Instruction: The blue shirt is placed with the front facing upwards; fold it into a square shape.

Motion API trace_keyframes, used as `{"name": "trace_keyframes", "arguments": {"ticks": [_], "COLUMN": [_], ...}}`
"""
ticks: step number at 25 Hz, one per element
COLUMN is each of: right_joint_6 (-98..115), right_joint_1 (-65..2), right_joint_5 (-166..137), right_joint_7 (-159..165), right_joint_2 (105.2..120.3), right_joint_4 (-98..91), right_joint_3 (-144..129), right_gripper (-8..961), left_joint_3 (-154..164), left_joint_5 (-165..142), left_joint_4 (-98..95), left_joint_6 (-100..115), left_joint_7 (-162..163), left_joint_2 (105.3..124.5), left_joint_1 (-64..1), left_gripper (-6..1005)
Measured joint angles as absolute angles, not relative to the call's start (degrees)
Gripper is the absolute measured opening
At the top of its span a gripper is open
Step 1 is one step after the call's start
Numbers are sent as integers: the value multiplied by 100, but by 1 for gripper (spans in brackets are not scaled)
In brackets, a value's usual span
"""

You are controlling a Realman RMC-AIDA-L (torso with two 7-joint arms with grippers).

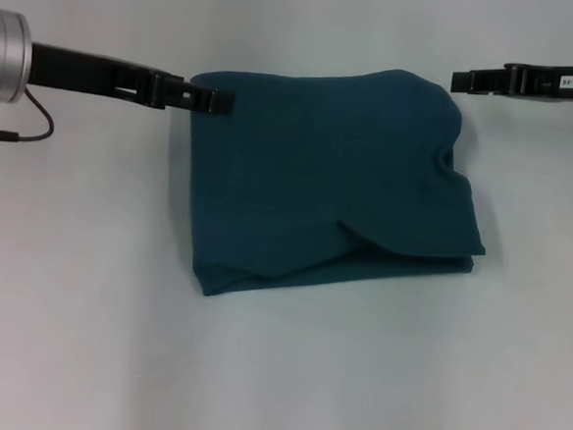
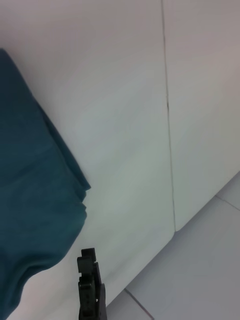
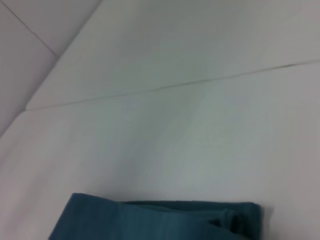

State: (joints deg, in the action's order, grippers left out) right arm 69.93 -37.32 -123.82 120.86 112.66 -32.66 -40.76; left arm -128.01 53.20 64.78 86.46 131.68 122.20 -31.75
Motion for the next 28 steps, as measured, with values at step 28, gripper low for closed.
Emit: {"name": "trace_keyframes", "arguments": {"ticks": [28], "right_joint_6": [8298], "right_joint_1": [-3443], "right_joint_5": [-12683], "right_joint_7": [12138], "right_joint_2": [11168], "right_joint_4": [-3053], "right_joint_3": [-4071], "right_gripper": [358], "left_joint_3": [-12797], "left_joint_5": [5340], "left_joint_4": [5975], "left_joint_6": [8569], "left_joint_7": [12895], "left_joint_2": [12217], "left_joint_1": [-3149], "left_gripper": [963]}}
